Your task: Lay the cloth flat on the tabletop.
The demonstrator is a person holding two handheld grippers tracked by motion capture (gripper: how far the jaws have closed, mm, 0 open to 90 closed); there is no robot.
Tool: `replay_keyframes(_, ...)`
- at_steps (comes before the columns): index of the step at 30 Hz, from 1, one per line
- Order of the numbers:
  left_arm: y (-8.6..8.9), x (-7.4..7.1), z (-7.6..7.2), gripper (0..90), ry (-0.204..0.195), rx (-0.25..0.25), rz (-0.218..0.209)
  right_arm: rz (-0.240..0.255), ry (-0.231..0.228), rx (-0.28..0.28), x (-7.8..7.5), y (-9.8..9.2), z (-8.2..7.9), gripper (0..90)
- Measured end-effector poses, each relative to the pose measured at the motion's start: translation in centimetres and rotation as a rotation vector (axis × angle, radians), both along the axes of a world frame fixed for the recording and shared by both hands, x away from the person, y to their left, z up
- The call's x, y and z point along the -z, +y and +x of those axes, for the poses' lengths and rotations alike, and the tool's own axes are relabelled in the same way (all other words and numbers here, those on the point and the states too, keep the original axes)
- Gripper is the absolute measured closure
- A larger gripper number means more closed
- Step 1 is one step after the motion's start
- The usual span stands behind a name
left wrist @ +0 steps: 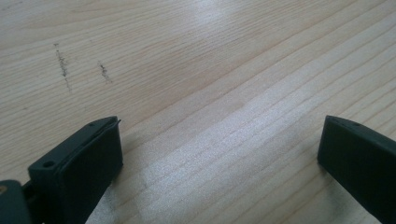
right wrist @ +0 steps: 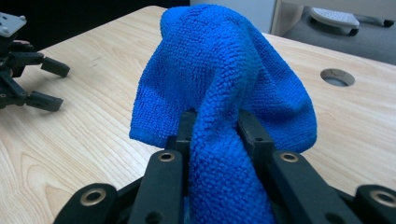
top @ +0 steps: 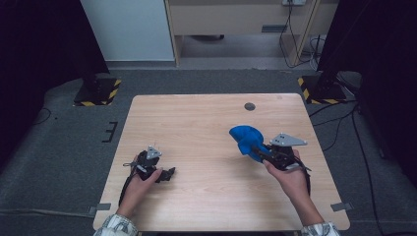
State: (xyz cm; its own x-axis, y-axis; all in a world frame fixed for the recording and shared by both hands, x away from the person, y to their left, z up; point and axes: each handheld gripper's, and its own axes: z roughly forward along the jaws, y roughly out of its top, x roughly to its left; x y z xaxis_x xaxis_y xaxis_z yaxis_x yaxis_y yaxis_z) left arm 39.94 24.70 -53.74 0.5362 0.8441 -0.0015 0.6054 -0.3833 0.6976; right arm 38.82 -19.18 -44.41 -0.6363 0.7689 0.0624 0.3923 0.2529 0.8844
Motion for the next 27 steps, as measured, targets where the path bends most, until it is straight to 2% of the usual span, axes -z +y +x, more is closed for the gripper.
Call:
replay_keyframes(4, 0.0, 0.0, 0.0, 0.0, 0.0, 0.0, 0.0, 0.008, 0.005, -0.005, -0.3, 0.7, 0.0, 73.5)
replay_keyframes(7, 0.0, 0.0, 0.0, 0.0, 0.0, 0.0, 0.0, -0.006, -0.003, -0.004, -0.8, 1.8, 0.1, 73.4)
replay_keyframes(10, 0.0, 0.0, 0.0, 0.0, 0.0, 0.001, 0.0, 0.0, 0.0, -0.033, -1.0, 2.5, 0.1, 73.5)
replay_keyframes(15, 0.0, 0.0, 0.0, 0.0, 0.0, 0.001, 0.0, -0.023, -0.009, -0.056, -1.2, 4.0, 0.0, 73.4)
replay_keyframes(20, 0.0, 0.0, 0.0, 0.0, 0.0, 0.002, 0.0, -0.056, 0.016, -0.094, 0.2, 5.8, -0.4, 72.7)
replay_keyframes(27, 0.0, 0.0, 0.0, 0.0, 0.0, 0.002, 0.001, -0.086, 0.05, -0.118, 1.9, 7.7, -0.5, 71.7)
